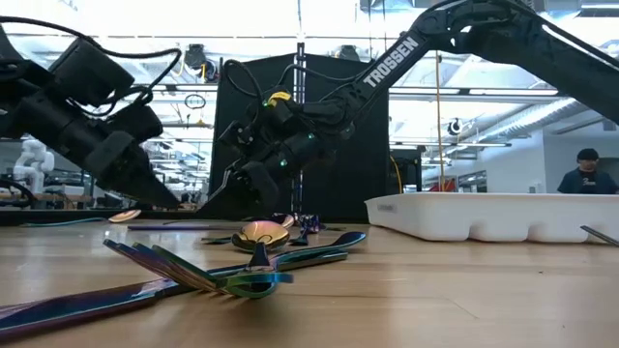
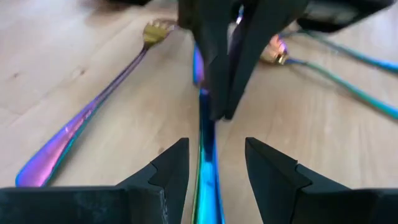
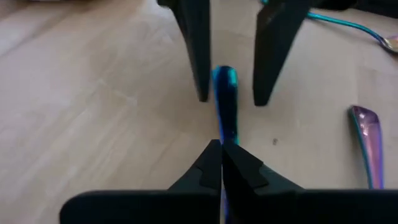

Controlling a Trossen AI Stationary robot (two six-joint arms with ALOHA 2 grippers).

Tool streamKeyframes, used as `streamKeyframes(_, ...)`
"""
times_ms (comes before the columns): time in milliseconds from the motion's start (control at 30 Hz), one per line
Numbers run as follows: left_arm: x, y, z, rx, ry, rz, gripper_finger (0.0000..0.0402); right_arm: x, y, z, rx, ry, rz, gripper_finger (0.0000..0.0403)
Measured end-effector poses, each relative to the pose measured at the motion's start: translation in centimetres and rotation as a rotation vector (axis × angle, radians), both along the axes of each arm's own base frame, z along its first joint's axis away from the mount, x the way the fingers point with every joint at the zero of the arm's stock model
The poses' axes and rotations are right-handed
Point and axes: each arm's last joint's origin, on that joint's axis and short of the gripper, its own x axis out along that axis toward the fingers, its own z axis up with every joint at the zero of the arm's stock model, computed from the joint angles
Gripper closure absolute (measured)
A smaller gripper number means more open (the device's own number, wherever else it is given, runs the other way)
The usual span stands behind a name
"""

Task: Sort silverware
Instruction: Put the blue knife into the utensil organizer

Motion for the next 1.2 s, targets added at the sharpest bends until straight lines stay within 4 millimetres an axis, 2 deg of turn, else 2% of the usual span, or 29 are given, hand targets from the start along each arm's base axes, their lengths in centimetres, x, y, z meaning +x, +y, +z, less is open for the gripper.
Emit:
streamKeyframes(167, -0.1, 0.0, -0.5, 0.008, 0.041, 0.013, 0.0244, 0.0, 0.0, 0.6, 0.01, -0.008, 0.002, 0.0403)
streamKeyframes(267, 0.0, 0.1, -0.4, 0.027, 0.038, 0.01, 0.0244, -0.2, -0.2, 1.7, 0.01, -0.007, -0.002, 0.0403)
streamKeyframes(333, -0.1, 0.1, -0.3, 0.028, 0.034, 0.01, 0.0244, -0.4, -0.7, 2.5, 0.01, -0.011, -0.012, 0.0403)
streamKeyframes(500, -0.1, -0.1, 0.0, -0.022, 0.057, -0.004, 0.0248, -1.3, -2.3, 2.5, 0.029, 0.049, -0.044, 0.0403)
streamKeyframes(633, -0.1, 0.0, 1.0, -0.085, 0.161, 0.042, 0.0281, -1.9, -3.6, 2.3, 0.075, 0.066, -0.03, 0.0403)
streamKeyframes(833, 0.1, -0.1, 2.3, -0.127, 0.206, 0.075, 0.0386, -2.1, -3.8, 2.3, 0.083, 0.074, -0.025, 0.0403)
streamKeyframes(1033, -0.6, -0.3, 1.7, -0.214, 0.291, 0.103, 0.0399, -1.9, -3.0, 2.2, 0.082, 0.081, -0.008, 0.0403)
streamKeyframes(1200, -0.7, -0.3, 1.6, -0.21, 0.299, 0.119, 0.04, -1.6, -1.9, 2.3, 0.063, 0.072, 0.024, 0.0403)
